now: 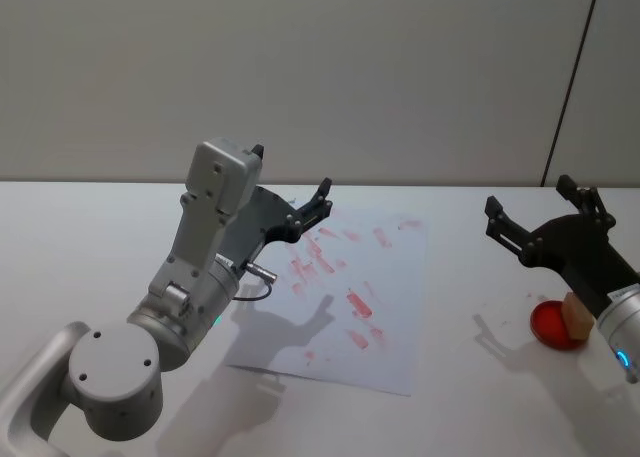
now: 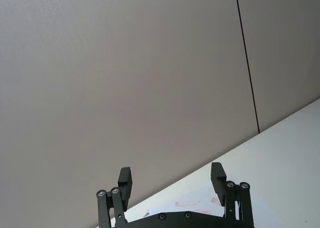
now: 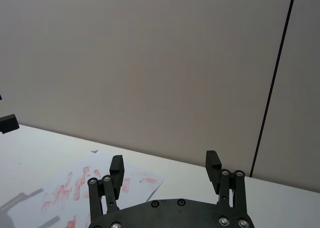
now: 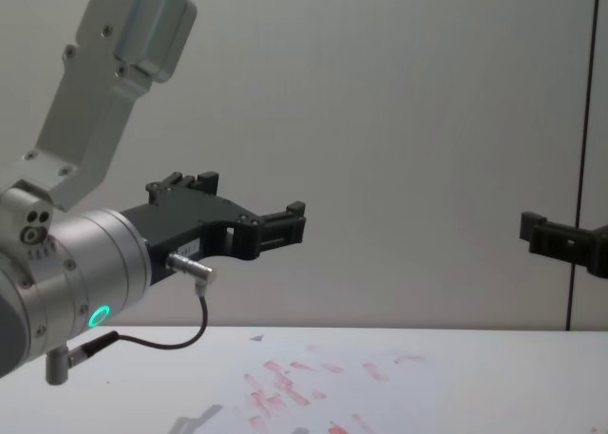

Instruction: Use the one hand to pick up the stamp and affix it onto the A4 paper.

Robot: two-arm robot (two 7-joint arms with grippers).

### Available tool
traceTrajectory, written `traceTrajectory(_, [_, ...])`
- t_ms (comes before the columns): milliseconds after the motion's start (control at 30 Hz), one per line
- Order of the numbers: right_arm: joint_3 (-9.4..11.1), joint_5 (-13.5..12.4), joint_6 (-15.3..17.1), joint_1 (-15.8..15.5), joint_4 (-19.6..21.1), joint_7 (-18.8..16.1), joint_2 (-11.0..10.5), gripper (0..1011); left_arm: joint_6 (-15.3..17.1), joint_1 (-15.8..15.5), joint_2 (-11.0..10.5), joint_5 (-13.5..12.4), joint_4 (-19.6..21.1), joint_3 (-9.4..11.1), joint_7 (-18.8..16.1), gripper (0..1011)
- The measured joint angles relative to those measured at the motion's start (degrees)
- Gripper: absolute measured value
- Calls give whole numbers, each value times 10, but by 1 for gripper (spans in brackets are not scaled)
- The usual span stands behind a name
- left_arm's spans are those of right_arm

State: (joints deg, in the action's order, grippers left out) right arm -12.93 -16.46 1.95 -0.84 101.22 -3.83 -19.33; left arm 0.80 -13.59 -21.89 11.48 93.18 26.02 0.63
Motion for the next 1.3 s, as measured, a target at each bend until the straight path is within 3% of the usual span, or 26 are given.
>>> traceTrajectory(533, [4, -2, 0, -3, 1, 2, -4, 1001, 0, 0, 0, 0, 0, 0, 0, 1003])
traceTrajectory(1000, [37, -36, 18, -62, 36, 41, -52, 1001, 0, 0, 0, 0, 0, 0, 0, 1003])
traceTrajectory(1300, [57, -53, 66, -102, 56, 70, -81, 1001, 0, 0, 0, 0, 0, 0, 0, 1003])
